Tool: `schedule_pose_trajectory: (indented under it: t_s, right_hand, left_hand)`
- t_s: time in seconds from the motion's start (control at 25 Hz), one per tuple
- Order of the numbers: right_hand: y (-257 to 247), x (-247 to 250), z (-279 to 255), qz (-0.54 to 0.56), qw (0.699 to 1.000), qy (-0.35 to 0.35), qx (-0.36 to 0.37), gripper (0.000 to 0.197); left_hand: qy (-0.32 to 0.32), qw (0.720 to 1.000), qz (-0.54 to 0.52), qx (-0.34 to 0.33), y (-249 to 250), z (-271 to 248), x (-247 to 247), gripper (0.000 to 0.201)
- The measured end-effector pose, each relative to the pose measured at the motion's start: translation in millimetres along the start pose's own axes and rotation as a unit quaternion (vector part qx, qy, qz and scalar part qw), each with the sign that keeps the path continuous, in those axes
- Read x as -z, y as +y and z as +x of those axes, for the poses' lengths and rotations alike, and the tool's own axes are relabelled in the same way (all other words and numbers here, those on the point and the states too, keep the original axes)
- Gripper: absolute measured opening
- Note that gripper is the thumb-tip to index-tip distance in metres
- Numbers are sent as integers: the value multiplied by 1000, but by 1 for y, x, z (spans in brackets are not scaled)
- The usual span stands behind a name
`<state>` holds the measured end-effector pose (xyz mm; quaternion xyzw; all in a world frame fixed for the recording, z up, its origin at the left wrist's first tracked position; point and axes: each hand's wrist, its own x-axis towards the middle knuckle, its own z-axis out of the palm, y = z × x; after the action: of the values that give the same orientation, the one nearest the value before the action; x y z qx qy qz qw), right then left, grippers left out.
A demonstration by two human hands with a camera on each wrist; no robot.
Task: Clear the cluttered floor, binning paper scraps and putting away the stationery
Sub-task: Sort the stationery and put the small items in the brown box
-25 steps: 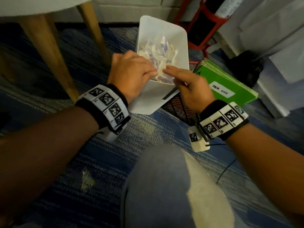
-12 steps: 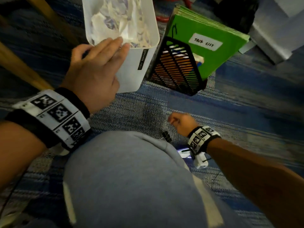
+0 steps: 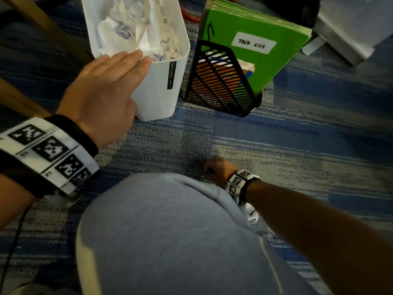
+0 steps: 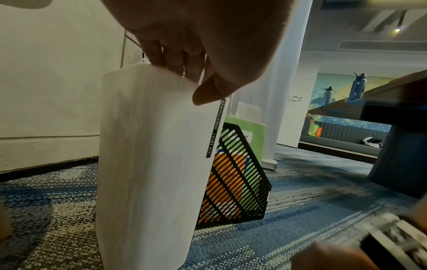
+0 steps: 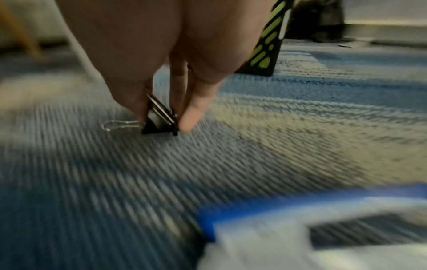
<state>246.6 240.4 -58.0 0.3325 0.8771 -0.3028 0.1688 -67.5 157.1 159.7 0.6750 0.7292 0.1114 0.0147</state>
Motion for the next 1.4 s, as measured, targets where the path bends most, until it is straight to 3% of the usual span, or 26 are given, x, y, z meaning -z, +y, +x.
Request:
schedule_pose_trajectory:
  t_s: [0.12,0.28,0.36,0.52,0.68,0.8,0.88,1.0,1.12,1.24,1.4]
  right_hand:
    - [-42,60,17,87,979,183,29,7]
    - [-125,190,12,160,879,393,217,12]
    - [-167,243,3,154,851,421,272,23]
    - [-250,298,1,131,837,407,343,39]
    - [-349,326,19,157,818,366,415,26]
    - [-418,345,33,144,779,389,470,14]
    - [-458,358,42,167,762,403,478,9]
    - [-499,379,61,127,786,417,438,8]
    - [-510,395,90,16,848,399,347,9]
    - [-505,406,109,-113,906,324,246,5]
    - [-502,412,119,-182,910,301,219,18]
  left_hand:
    - [3,1000,-6,-13,-3,-1,-1,68]
    - [17,996,-85,-2,-10,3,7,62]
    - [69,986,-155,-5,-8,3,26,55]
    - [171,944,-283,22,-7,-7,89,58]
    - [290,949,-124,27,-42,-27,145,63]
    - [377,918,-64,103,-68,-46,187,61]
    - [396,898,16,190,-81,-60,209,68]
    - [314,893,106,303,-103,-74,218,68]
    - [238,906,141,320,-111,-78,211,59]
    - [234,906,137,324,-111,-77,214,57]
    - [231,909,135,319,-110,-77,214,60]
